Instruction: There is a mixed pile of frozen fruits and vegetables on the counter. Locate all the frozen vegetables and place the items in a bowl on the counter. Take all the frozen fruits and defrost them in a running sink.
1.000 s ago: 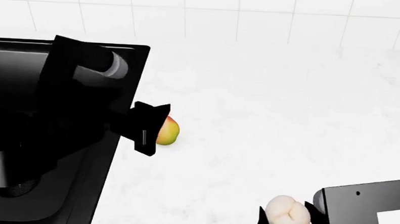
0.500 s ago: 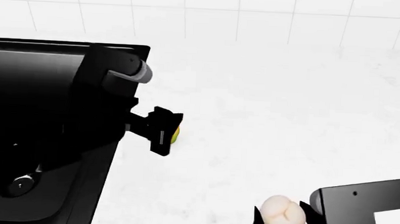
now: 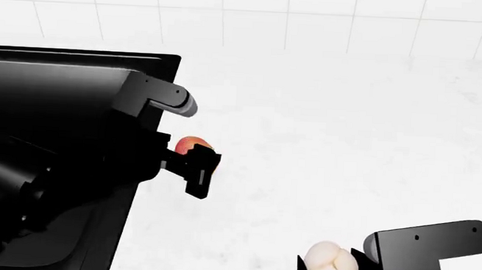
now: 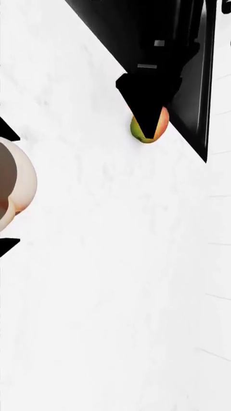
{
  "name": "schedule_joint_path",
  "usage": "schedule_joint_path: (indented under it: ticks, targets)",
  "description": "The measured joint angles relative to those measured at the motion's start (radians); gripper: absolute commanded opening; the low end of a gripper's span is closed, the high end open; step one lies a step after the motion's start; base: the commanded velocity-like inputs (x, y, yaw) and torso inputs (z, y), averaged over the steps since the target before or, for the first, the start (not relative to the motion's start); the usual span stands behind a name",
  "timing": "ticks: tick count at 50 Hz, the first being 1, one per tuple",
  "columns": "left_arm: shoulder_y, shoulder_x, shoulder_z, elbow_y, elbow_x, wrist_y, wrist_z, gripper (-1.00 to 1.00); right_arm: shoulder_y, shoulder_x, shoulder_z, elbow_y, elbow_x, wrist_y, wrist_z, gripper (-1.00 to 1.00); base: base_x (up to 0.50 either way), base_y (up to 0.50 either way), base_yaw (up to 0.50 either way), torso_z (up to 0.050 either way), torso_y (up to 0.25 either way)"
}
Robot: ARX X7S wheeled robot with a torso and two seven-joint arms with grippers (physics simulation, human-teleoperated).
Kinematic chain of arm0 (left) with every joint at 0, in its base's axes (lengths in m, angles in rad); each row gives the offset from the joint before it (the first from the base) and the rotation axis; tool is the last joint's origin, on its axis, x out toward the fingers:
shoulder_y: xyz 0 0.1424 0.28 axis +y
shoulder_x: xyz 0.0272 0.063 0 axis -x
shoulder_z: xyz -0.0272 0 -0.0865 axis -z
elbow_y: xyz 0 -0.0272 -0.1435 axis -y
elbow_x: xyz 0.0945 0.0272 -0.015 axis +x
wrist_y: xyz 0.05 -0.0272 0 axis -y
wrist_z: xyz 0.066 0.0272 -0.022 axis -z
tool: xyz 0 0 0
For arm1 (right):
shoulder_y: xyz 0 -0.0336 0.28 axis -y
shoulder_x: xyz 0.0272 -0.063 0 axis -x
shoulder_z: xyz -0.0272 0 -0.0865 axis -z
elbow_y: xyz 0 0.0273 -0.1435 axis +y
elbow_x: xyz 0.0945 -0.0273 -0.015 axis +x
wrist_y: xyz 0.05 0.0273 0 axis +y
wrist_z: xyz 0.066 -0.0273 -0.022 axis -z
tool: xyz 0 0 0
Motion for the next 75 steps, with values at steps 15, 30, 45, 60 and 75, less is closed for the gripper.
schedule_joint_path:
  ticks: [15, 30, 45, 60, 75]
  targets:
    - [-0.015, 0.073, 0.103, -0.189, -0.034, 0.062, 0.106, 1.00, -0.018, -0.006, -0.005, 0.009, -0.009, -0.011, -0.005, -1.00, 0.00, 0.00, 0.00, 0.000, 0.000]
    - [-0.041, 0.020, 0.189, -0.095, -0.158, 0.096, 0.017, -1.00, -0.032, -0.005, -0.005, 0.010, -0.012, -0.022, -0.006, -1.00, 0.00, 0.00, 0.00, 0.000, 0.001]
    - [-0.005, -0.305, 0.113, 0.545, -0.326, 0.025, -0.352, -1.00, 0.012, 0.011, 0.028, -0.008, 0.014, -0.014, 0.011, -1.00, 0.00, 0.00, 0.00, 0.000, 0.000]
    - [0.100, -0.651, 0.007, 1.118, -0.535, 0.001, -0.690, -1.00, 0.084, 0.009, 0.072, -0.025, 0.016, 0.000, 0.008, -1.00, 0.00, 0.00, 0.00, 0.000, 0.001]
    - [0.131, -0.891, -0.066, 1.451, -0.705, -0.013, -0.900, -1.00, 0.213, 0.034, 0.128, -0.001, 0.060, 0.078, -0.014, -1.00, 0.00, 0.00, 0.00, 0.001, 0.000]
